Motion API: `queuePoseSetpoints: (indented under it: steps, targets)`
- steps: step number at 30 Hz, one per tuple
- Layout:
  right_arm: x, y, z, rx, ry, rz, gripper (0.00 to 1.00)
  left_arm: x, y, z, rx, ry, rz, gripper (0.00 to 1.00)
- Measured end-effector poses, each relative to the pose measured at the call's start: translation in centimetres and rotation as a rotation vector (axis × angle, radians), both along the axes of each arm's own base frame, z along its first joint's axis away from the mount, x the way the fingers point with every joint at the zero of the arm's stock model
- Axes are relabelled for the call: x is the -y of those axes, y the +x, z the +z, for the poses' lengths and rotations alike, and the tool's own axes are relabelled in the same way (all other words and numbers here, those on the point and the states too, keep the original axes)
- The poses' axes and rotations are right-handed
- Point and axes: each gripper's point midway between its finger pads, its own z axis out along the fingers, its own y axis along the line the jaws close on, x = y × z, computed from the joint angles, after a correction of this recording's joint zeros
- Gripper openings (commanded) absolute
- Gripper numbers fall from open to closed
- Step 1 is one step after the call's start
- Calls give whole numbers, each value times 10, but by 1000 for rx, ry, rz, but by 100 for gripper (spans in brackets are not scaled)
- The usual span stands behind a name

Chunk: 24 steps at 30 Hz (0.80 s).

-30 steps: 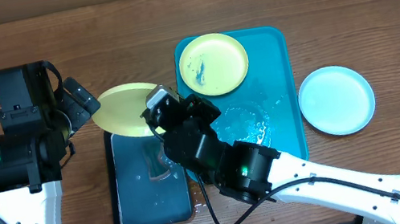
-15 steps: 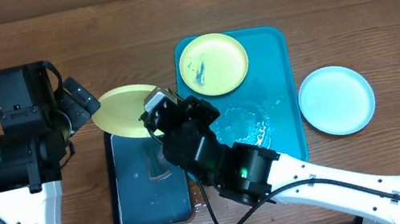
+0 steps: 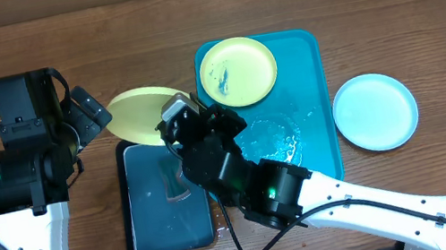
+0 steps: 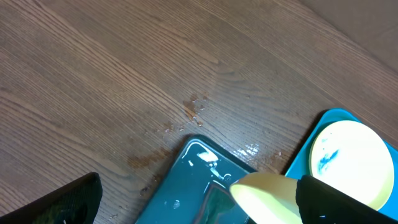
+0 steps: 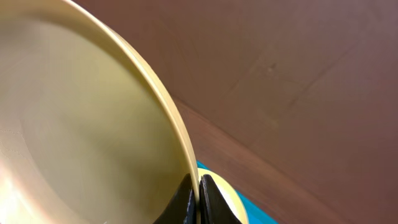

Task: Clean dirty plates on tray and stack at the side
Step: 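Lift the yellow plate with the right gripper and tilt it over the black tray, then carry the plate right and stack it on the plate beside the tray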

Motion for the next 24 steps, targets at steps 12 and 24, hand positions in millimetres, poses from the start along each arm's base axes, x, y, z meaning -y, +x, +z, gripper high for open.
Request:
queuePoseSetpoints:
  steps: [12,24]
  targets:
    - [-2,-6,2,13,-6,-3,4,0,0,0,0,0,0,100]
    - [85,58,-81,-547,552,-283,4,0,0,0,0,0,0,100]
